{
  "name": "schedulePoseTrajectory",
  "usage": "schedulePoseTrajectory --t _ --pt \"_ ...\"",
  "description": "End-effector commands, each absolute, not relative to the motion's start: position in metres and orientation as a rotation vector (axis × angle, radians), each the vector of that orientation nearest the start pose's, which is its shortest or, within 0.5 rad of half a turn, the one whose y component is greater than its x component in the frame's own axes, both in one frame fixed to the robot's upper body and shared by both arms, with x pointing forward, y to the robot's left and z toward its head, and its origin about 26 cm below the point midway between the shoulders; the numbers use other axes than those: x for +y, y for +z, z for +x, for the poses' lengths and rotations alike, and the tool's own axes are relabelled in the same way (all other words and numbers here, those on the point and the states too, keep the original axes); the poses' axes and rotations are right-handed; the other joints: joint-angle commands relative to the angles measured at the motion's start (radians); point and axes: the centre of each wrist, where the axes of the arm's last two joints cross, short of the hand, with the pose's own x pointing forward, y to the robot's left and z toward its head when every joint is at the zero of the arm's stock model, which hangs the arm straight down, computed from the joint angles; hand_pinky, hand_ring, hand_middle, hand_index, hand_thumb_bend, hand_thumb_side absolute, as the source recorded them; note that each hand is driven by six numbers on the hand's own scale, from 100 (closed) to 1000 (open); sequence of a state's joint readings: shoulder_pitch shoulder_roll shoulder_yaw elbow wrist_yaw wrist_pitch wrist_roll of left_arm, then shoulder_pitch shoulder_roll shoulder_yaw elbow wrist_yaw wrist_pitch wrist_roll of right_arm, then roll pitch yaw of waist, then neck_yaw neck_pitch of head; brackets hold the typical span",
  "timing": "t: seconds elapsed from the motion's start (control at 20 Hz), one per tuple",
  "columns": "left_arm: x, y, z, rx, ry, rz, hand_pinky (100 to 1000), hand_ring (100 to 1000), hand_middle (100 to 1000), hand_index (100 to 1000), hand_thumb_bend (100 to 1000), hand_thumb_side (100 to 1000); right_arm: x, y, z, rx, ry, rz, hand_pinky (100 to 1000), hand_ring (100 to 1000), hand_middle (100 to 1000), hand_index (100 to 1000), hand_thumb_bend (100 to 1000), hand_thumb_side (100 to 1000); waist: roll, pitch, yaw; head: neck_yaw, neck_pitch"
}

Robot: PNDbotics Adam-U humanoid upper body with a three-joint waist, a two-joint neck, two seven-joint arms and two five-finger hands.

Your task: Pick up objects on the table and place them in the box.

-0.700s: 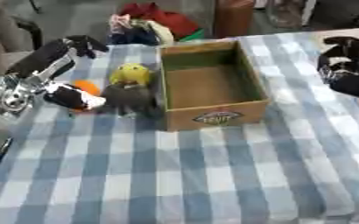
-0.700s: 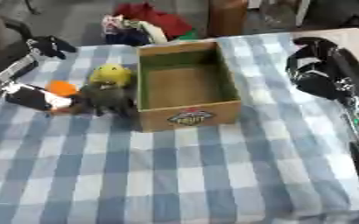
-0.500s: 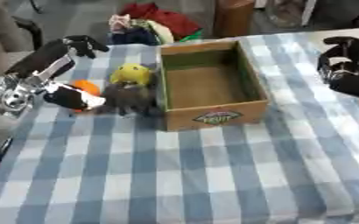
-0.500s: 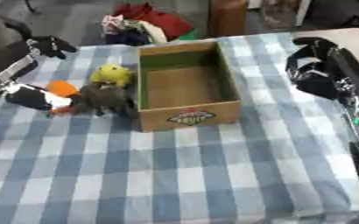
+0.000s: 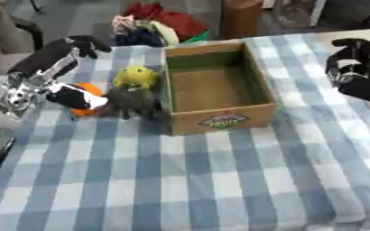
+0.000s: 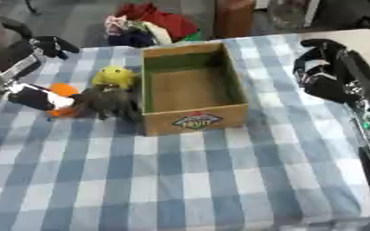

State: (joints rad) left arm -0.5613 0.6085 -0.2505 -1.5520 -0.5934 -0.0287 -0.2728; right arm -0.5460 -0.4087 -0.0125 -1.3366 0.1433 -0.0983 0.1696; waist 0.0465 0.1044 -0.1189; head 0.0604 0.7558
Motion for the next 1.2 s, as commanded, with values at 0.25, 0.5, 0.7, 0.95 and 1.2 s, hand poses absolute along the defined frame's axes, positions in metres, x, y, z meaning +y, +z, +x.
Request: schedulePoseTrajectory --t 0.25,0.5,0.7,0.95,1.2 --pt "0.264 0.188 0.402 -1.665 -1.507 0.792 793 767 797 868 600 261 -0.312 0.152 0.406 -1.907 0.641 -0.331 584 770 577 821 100 147 -0.007 -0.016 -0.009 0.008 0.001" --pt "0.255 0.176 0.417 -1.647 -1.531 0.802 789 758 787 867 600 258 -0.312 0.151 0.406 -1.906 0.639 -0.329 585 774 582 819 100 144 -0.011 -0.017 -0.02 0.011 0.006" --pt "0.252 0.168 0.426 -1.643 -1.534 0.795 788 755 782 863 610 263 -0.313 0.151 0.406 -1.904 0.629 -0.342 586 778 549 786 100 139 -0.013 -0.018 -0.027 0.013 0.009" --pt "0.252 0.157 0.432 -1.605 -1.567 0.762 789 749 770 845 614 264 -0.315 0.151 0.406 -1.902 0.588 -0.395 582 775 497 752 100 110 -0.013 -0.019 -0.032 0.015 0.012" --pt "0.253 0.148 0.434 -1.535 -1.63 0.72 777 708 710 803 591 235 -0.314 0.152 0.406 -1.91 0.556 -0.413 582 776 499 749 100 104 -0.013 -0.018 -0.035 0.015 0.014"
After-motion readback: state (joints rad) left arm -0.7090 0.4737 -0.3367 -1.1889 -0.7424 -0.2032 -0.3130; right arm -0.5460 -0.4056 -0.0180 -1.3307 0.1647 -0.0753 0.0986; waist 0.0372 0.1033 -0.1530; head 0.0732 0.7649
